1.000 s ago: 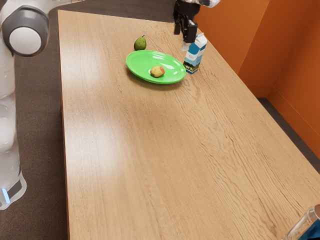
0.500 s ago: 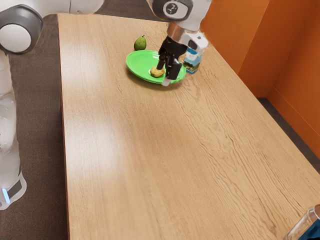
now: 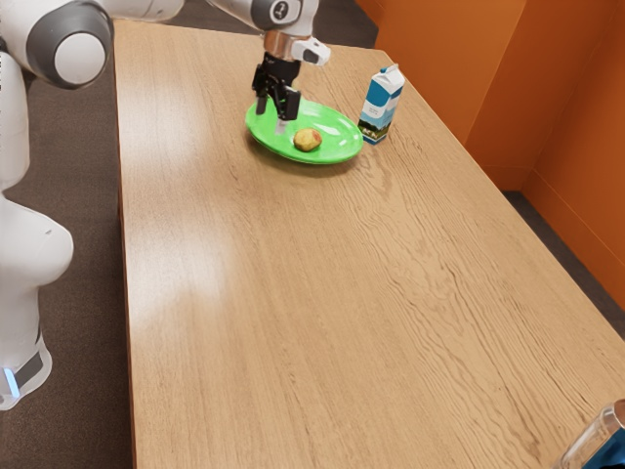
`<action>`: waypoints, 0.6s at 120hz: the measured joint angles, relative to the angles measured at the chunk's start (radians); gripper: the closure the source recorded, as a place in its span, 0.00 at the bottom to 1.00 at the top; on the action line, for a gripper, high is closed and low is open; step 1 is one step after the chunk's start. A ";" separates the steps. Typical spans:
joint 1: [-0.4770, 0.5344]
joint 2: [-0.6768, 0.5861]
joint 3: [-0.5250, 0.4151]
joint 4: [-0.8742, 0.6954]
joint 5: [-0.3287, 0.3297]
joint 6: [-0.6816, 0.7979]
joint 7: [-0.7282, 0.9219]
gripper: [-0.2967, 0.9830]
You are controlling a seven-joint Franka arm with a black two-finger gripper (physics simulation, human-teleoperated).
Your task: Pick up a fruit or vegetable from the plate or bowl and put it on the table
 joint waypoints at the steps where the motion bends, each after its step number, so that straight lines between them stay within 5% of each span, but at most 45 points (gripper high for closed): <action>1: 0.003 0.002 0.000 0.002 0.001 0.001 0.003 0.23; 72: -0.026 0.011 -0.004 0.071 0.012 -0.025 0.145 0.23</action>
